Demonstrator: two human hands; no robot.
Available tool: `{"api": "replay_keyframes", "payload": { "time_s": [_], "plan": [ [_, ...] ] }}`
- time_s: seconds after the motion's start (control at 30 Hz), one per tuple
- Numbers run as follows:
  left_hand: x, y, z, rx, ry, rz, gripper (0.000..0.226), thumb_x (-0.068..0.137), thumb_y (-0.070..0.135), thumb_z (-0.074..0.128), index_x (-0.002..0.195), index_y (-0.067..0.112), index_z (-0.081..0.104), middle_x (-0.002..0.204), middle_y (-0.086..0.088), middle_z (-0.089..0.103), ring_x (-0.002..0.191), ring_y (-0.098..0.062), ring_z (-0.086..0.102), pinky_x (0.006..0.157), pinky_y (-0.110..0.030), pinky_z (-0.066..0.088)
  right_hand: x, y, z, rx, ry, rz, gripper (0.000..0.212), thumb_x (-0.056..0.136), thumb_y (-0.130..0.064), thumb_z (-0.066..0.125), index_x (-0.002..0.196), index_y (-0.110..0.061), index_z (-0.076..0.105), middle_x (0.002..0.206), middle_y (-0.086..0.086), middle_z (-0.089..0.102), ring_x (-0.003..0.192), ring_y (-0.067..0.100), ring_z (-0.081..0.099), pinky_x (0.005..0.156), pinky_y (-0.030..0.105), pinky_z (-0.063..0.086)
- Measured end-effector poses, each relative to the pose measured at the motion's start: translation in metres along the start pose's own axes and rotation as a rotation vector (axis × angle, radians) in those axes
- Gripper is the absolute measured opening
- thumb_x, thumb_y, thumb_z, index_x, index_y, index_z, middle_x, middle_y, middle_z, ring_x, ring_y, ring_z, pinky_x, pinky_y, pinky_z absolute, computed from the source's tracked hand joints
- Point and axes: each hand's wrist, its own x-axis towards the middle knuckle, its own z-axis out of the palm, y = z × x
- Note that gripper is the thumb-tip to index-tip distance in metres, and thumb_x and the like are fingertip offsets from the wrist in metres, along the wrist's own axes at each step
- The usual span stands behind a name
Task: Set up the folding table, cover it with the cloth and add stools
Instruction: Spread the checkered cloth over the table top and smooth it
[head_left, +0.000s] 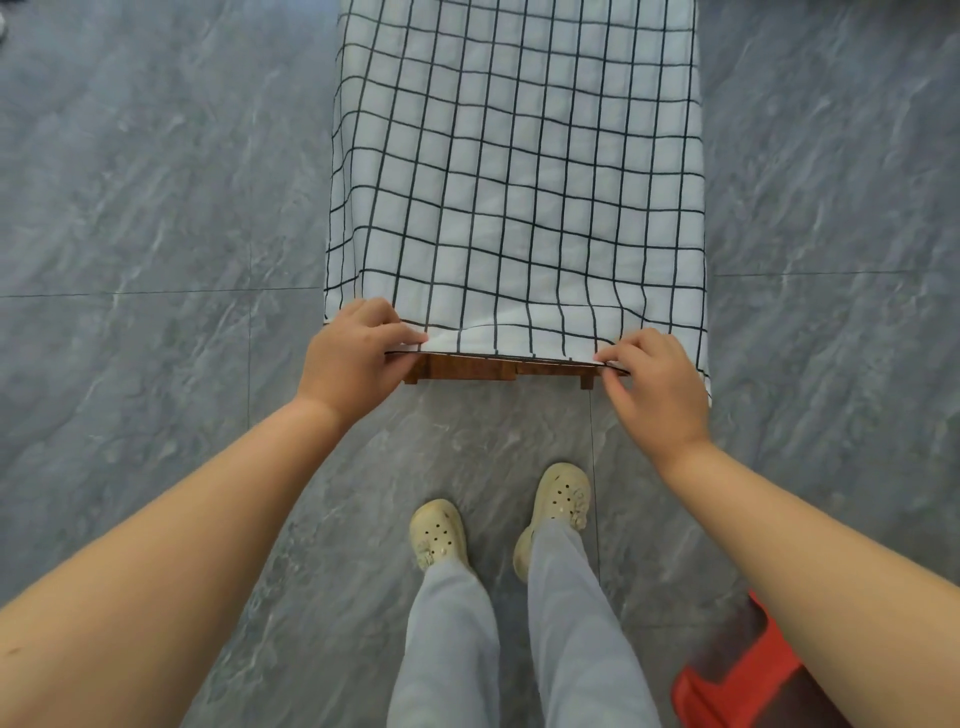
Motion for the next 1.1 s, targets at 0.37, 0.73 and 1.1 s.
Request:
{"api": "replay_keyframes", "payload": {
  "time_s": [0.37,0.73,1.1],
  "plan": [
    [-0.060,0.022,0.043,-0.115,-0.025,-0.162,0.013,0.079,0.019,0.074,0.091,0.023,0.076,0.079,0.002,0.058,0.077,-0.018,0.055,0.053,-0.026,0.037,-0.059,-0.001,0.017,-0.042,0.026,0.208,0.015,0.082,-0.004,0.065,0.090,-0.014,0.073,0.085,0.004,0.059,0.086,0.026,0.053,0.061,0.029,0.036],
    [-0.096,0.033,0.058,-0.048,-0.098,-0.180,0.013,0.081,0.018,0.071,0.094,0.020,0.074,0.084,0.000,0.059,0.082,-0.021,0.056,0.054,-0.027,0.035,-0.092,0.002,0.018,-0.029,-0.099,0.271,0.014,0.088,-0.012,0.062,0.095,-0.018,0.072,0.092,0.002,0.057,0.095,0.022,0.050,0.061,0.028,0.034],
    [-0.088,0.053,0.045,0.161,-0.386,-0.137,0.065,0.089,0.059,0.045,0.146,0.030,0.032,0.157,0.000,0.020,0.144,-0.023,0.016,0.114,-0.046,0.018,-0.082,0.027,-0.010,0.075,-0.296,0.176,0.033,0.093,-0.019,0.055,0.125,-0.019,0.059,0.115,0.004,0.057,0.115,0.024,0.049,0.089,0.033,0.041]
  ]
}}
